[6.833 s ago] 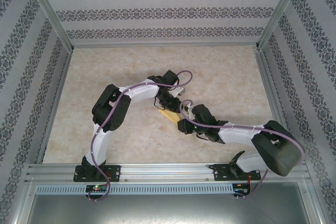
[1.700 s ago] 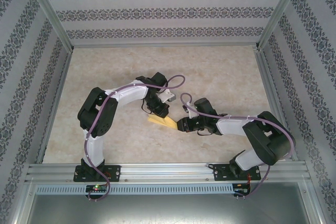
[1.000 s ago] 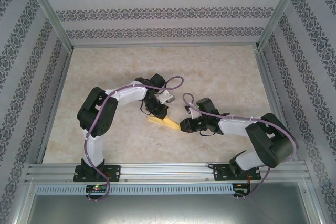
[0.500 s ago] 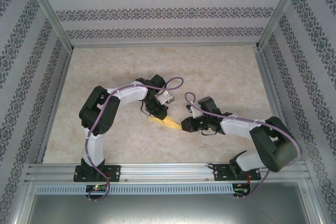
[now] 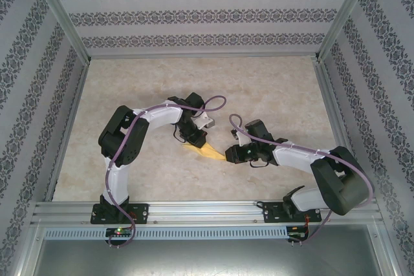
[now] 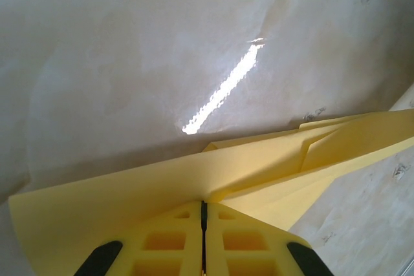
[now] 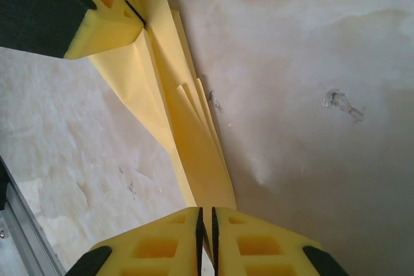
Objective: Fold a paper plane with a square sheet of paper (pick it up from the middle)
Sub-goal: Fold the wing for the fifth time at the center of the table.
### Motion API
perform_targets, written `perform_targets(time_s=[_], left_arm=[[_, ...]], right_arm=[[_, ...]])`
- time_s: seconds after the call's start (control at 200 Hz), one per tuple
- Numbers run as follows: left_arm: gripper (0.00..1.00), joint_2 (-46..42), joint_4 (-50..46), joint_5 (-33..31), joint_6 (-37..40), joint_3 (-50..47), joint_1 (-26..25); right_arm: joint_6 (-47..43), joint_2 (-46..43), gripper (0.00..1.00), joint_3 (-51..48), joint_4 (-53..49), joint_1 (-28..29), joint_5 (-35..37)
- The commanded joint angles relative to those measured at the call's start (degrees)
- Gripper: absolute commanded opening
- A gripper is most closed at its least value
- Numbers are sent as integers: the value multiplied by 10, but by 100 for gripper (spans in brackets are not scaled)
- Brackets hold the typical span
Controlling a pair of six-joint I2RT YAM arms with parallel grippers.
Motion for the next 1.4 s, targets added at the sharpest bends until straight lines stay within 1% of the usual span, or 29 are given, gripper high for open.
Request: perform_targets(time_s=[0.0,0.36,0.729,0.919,1.219,1.394], left_arm=[[9,16,-10,0,1,14,10],[10,30,-20,8,3,22,10],[11,36,-28,9,7,28,10],[11,40,-31,10,8,29,10],[12,46,-35,16,9,34,10],[12,48,-37,20,9,34,10]], right_arm=[[1,-3,12,4,-27,-4,24],[10,19,8,12,-43,5,52],[18,14,8,13,-62,28,80],[29,-16,9,-1,-74,33,95],[57,-28,11,-8,-99,43,110],[78,-47,14,-19,-107,53,124]])
